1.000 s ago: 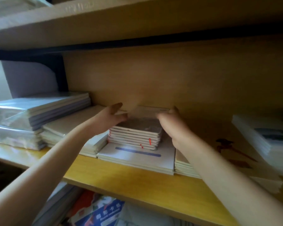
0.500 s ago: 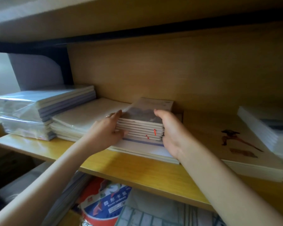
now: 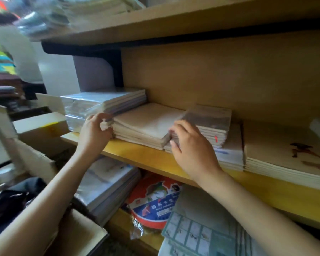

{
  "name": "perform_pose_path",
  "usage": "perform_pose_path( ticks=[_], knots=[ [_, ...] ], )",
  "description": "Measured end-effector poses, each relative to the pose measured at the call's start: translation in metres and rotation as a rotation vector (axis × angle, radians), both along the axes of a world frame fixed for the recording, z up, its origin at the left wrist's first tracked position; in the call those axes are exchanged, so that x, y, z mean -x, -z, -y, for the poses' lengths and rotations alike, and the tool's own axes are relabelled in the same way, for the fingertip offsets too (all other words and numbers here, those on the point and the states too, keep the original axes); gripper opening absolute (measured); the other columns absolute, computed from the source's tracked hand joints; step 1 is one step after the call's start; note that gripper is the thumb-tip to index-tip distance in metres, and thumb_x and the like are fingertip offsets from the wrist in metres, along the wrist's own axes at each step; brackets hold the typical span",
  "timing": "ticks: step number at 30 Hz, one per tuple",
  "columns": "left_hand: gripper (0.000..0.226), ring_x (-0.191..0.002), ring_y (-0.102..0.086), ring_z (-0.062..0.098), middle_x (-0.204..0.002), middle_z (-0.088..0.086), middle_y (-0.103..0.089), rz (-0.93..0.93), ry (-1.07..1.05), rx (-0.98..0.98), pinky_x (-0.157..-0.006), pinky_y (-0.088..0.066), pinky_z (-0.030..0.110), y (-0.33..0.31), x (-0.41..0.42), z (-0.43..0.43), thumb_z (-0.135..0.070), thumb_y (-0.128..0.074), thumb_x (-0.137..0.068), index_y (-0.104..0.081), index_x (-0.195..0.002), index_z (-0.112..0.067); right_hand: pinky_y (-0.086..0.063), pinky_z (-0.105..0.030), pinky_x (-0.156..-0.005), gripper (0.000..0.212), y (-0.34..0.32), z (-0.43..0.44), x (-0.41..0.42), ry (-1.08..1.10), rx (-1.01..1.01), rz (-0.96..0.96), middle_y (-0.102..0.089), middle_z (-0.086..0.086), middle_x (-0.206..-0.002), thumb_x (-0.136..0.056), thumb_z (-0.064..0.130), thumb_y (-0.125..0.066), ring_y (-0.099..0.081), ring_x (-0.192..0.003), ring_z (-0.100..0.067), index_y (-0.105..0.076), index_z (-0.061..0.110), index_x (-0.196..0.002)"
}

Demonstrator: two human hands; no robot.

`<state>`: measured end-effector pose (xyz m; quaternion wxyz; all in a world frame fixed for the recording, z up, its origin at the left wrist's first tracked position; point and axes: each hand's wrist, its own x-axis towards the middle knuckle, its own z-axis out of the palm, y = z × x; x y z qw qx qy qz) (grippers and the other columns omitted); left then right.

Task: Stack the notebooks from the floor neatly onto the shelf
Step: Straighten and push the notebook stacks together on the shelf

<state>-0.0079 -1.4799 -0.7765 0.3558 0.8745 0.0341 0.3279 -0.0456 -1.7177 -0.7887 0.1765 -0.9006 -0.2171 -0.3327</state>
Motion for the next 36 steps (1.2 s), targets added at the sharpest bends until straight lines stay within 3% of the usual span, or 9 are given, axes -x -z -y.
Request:
perform_pose_path(
  ticks=[2,5,9,11,13,16,29,34,36],
  knots=[
    [0.039,-0.103,-0.059,0.022,-0.113,0.005,-0.062,-0.103,0.068,0.24,-0.091,-0.045,0.032,0.009,-0.004,-0.004,-0.014,-0.058,-0.079,-0.058,-0.118,-0.011,-0.034,-0.03,-0.099,0.033,0.002,-0.013,-0.015,0.042,0.131,0.024,-0.053,0.002,-0.128,-0.091,0.023,-0.053,-0.043,-0.122,-0.017,-0.056,0.016,-0.123],
    [0.069,-0.123,-0.05,0.026,-0.135,0.012,-0.052,-0.23,0.164,0.366,-0.106,-0.039,0.041,0.014,-0.007,0.012,-0.02,-0.048,-0.07,-0.042,-0.138,-0.008,-0.031,-0.033,-0.097,0.032,0.008,-0.031,-0.034,0.117,0.216,0.053,-0.057,0.002,-0.125,-0.092,0.031,-0.053,-0.044,-0.119,-0.02,-0.058,0.017,-0.121],
    [0.041,-0.111,-0.049,0.023,-0.132,0.012,-0.049,-0.356,0.201,0.407,-0.082,-0.041,0.027,0.027,-0.015,0.033,-0.002,-0.041,-0.091,-0.044,-0.132,0.0,-0.033,-0.034,-0.085,0.025,0.012,-0.042,-0.048,0.164,0.229,0.127,-0.067,0.002,-0.109,-0.086,0.031,-0.062,-0.053,-0.104,-0.023,-0.068,0.018,-0.107],
    [0.04,-0.12,-0.045,0.025,-0.137,0.013,-0.046,-0.339,0.19,0.369,-0.097,-0.039,0.032,0.035,-0.021,0.039,-0.003,-0.036,-0.09,-0.045,-0.13,-0.001,-0.03,-0.033,-0.082,0.025,0.015,-0.042,-0.05,0.162,0.162,0.174,-0.071,0.003,-0.102,-0.082,0.03,-0.068,-0.056,-0.099,-0.023,-0.071,0.019,-0.104],
    [0.053,-0.139,-0.024,0.03,-0.153,0.019,-0.021,-0.343,0.16,0.306,-0.114,-0.023,0.038,0.039,-0.021,0.043,-0.007,-0.035,-0.092,-0.025,-0.143,-0.001,-0.027,-0.034,-0.084,0.025,0.017,-0.04,-0.051,0.164,0.107,0.193,-0.072,0.004,-0.101,-0.082,0.031,-0.068,-0.056,-0.1,-0.022,-0.072,0.021,-0.104],
    [0.063,-0.145,0.006,0.025,-0.156,0.019,0.012,-0.333,0.129,0.224,-0.118,-0.002,0.034,0.036,-0.014,0.054,-0.01,-0.032,-0.097,0.005,-0.147,0.001,-0.024,-0.035,-0.086,0.019,0.016,-0.039,-0.051,0.181,0.077,0.214,-0.073,0.005,-0.096,-0.085,0.031,-0.066,-0.057,-0.099,-0.022,-0.074,0.023,-0.099],
    [0.067,-0.145,0.01,0.023,-0.156,0.018,0.013,-0.478,-0.008,0.029,-0.116,-0.001,0.044,0.022,-0.023,0.063,-0.019,-0.032,-0.096,0.008,-0.146,0.001,-0.023,-0.036,-0.089,0.01,0.017,-0.037,-0.055,0.181,0.174,0.25,-0.073,-0.001,-0.083,-0.084,0.014,-0.066,-0.058,-0.094,-0.026,-0.075,0.017,-0.088],
    [0.067,-0.143,-0.015,0.025,-0.157,0.012,-0.013,-0.305,0.104,0.304,-0.116,-0.017,0.037,0.027,-0.019,0.045,-0.014,-0.041,-0.092,-0.008,-0.149,-0.006,-0.023,-0.036,-0.091,0.017,0.013,-0.029,-0.054,0.112,0.183,0.208,-0.074,-0.001,-0.084,-0.08,0.007,-0.068,-0.058,-0.093,-0.025,-0.075,0.018,-0.09],
    [0.067,-0.144,-0.011,0.024,-0.157,0.01,-0.01,-0.252,0.1,0.338,-0.115,-0.014,0.034,0.026,-0.015,0.044,-0.012,-0.042,-0.091,-0.008,-0.15,-0.007,-0.024,-0.036,-0.091,0.017,0.012,-0.026,-0.054,0.092,0.181,0.21,-0.074,-0.001,-0.084,-0.08,0.007,-0.067,-0.058,-0.091,-0.024,-0.075,0.018,-0.09]
  ],
)
